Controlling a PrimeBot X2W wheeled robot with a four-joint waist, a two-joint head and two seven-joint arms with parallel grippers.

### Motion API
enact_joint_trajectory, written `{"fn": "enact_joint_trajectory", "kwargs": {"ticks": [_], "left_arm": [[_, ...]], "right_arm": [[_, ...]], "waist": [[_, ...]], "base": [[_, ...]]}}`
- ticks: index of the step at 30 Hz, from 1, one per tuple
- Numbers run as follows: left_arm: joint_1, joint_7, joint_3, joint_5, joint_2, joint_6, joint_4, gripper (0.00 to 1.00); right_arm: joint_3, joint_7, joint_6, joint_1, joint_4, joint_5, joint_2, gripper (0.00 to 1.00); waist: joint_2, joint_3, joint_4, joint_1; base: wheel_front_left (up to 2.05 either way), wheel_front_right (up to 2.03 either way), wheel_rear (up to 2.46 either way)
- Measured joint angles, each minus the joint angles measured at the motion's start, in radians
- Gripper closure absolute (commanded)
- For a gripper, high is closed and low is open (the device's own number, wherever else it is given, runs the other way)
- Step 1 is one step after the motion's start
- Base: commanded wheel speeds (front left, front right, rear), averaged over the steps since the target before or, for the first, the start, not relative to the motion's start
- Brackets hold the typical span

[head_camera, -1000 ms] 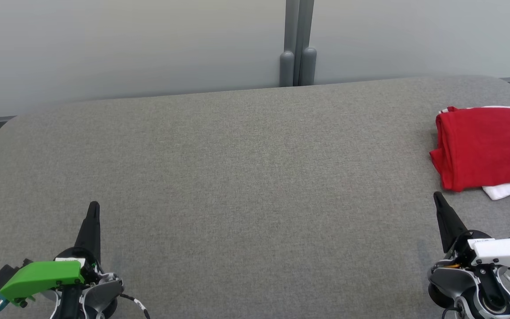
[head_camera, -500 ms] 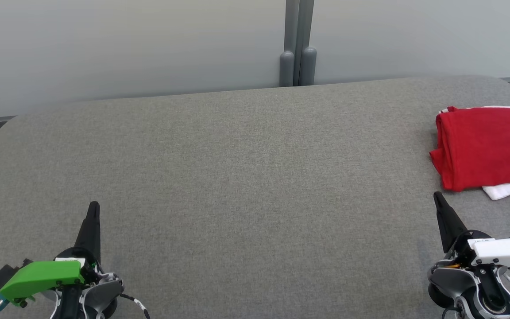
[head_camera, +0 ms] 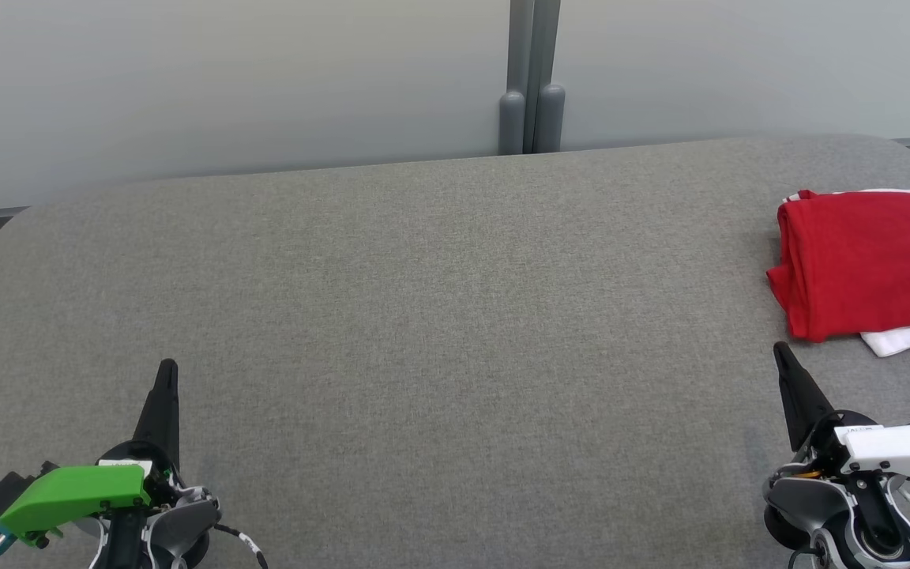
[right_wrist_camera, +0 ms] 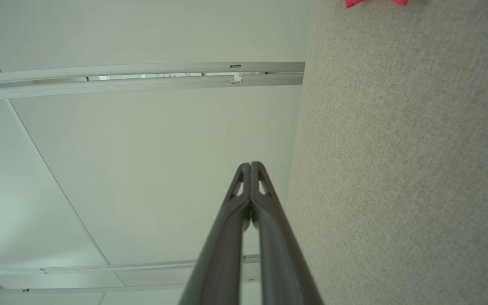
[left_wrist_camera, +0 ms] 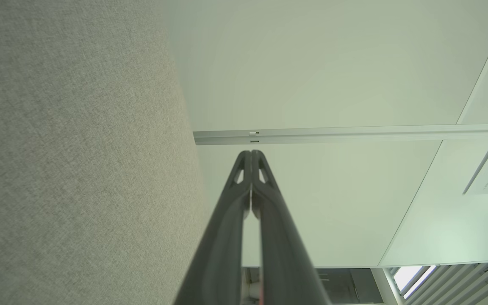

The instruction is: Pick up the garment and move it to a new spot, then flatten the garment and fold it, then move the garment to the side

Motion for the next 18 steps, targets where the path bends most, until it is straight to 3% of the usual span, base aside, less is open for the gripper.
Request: {"fn": "enact_joint_trajectory", "kwargs": {"ticks": [18], "left_arm": [[0.0,0.0,0.0,0.0,0.0,0.0,0.0,1.0]], "right_arm": [[0.0,0.0,0.0,0.0,0.0,0.0,0.0,1.0]], "waist": [[0.0,0.0,0.0,0.0]], "base": [[0.0,0.0,0.0]]}}
